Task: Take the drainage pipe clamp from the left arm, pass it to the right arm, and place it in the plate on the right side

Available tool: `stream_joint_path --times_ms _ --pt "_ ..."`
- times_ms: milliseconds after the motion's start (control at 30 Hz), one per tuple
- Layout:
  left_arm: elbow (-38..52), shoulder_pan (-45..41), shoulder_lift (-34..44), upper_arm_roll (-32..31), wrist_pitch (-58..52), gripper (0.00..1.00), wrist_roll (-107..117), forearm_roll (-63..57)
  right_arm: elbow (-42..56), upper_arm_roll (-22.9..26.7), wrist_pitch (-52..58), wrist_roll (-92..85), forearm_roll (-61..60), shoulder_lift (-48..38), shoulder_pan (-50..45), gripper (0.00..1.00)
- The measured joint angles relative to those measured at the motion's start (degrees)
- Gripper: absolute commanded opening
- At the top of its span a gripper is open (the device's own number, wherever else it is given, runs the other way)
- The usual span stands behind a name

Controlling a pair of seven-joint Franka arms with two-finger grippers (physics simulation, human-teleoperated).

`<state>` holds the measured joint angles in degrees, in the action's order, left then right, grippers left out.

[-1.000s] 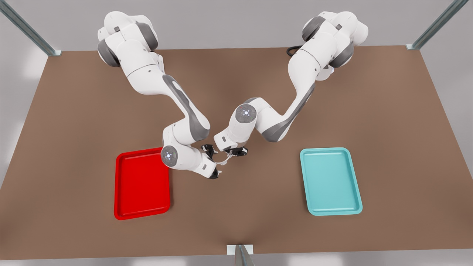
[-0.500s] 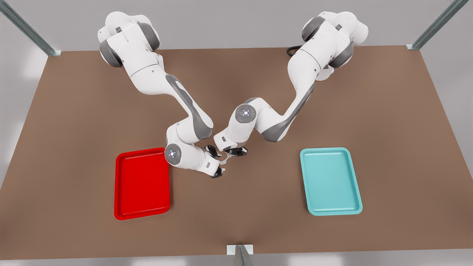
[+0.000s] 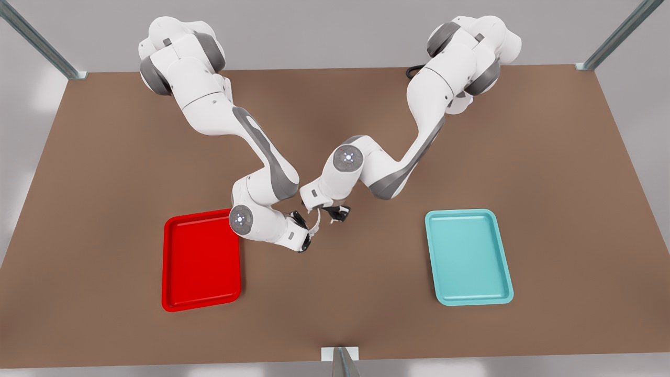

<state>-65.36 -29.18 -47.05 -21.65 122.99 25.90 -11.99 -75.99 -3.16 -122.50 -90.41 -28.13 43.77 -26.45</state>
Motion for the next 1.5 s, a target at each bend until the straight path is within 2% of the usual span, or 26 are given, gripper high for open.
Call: stream_joint_path --times_ms 133,200,300,367,400,467,500,633,667,700,733,933,1033,1167,1300,1433,1467,1500 --pt "2.6 1.2 1.5 0.0 -1.8 1.00 0.6 -0.7 0.0 1.2 0.0 -0.2 0.0 0.9 1.1 0.21" --pt "4.2 7.9 6.1 -1.0 -6.3 1.00 0.1 -0.8 0.1 3.9 0.0 -0.3 0.0 1.6 1.4 0.21" --pt "6.4 23.3 10.3 -1.2 -17.3 1.00 -2.2 -1.2 -0.7 11.0 0.4 -0.4 0.1 1.1 2.4 0.21" --pt "7.3 29.8 12.1 -1.1 -23.3 1.00 -3.6 -1.3 -1.1 17.6 1.2 -0.2 1.0 0.3 3.6 0.21" --pt "5.7 31.6 14.1 -0.8 -25.5 1.00 -4.3 -1.3 -1.2 20.3 1.5 -0.1 1.9 0.2 3.8 0.21" --pt "-12.0 28.1 26.6 7.4 -24.6 1.00 -5.4 -0.7 -1.5 23.1 1.8 0.0 3.7 0.6 4.8 0.21" --pt "-15.1 26.4 29.1 9.7 -24.8 1.00 -6.0 0.1 -1.7 23.9 1.6 0.1 4.2 1.1 5.5 0.21" --pt "-17.9 24.9 31.1 12.1 -25.5 1.00 -7.9 2.5 -2.3 24.7 -0.4 0.3 5.4 3.6 8.3 0.21" --pt "-18.0 24.8 31.1 12.2 -25.6 1.00 -8.3 2.9 -2.7 24.6 -0.9 0.4 5.4 4.0 8.5 0.34" --pt "-18.0 24.8 31.1 12.2 -25.7 1.00 -8.6 3.1 -3.2 24.6 -1.3 0.4 5.4 4.1 8.6 0.96" --pt "-18.0 24.7 31.0 12.2 -25.8 1.00 -9.0 3.3 -3.9 24.5 -1.7 0.4 4.8 4.3 9.0 1.00" --pt "-18.0 22.5 30.0 10.4 -26.1 1.00 -10.1 3.7 -4.6 24.2 -3.1 0.5 3.4 3.9 9.3 1.00" --pt "-18.0 22.6 30.0 10.3 -26.2 1.00 -10.4 3.8 -1.3 24.6 -1.6 0.7 3.2 0.5 9.3 1.00" --pt "-17.9 22.8 30.0 10.3 -26.2 1.00 -10.8 3.8 3.8 28.6 11.4 9.8 7.6 -8.9 8.6 1.00" --pt "-17.7 23.0 29.9 10.3 -26.3 1.00 -11.1 3.8 -2.2 28.6 24.9 23.9 16.5 -25.2 6.2 1.00" --pt "-17.2 23.1 29.9 10.4 -26.7 1.00 -11.4 4.3 -2.8 28.8 32.0 35.7 21.4 -28.6 6.4 1.00" --pt "-17.1 23.2 29.7 10.5 -27.1 1.00 -11.4 4.8 -2.8 28.2 33.2 38.3 22.2 -28.7 7.0 1.00" --pt "-16.6 23.3 29.3 10.6 -27.4 1.00 -11.5 5.3 -2.8 20.8 34.2 40.8 22.8 -29.0 14.3 1.00"
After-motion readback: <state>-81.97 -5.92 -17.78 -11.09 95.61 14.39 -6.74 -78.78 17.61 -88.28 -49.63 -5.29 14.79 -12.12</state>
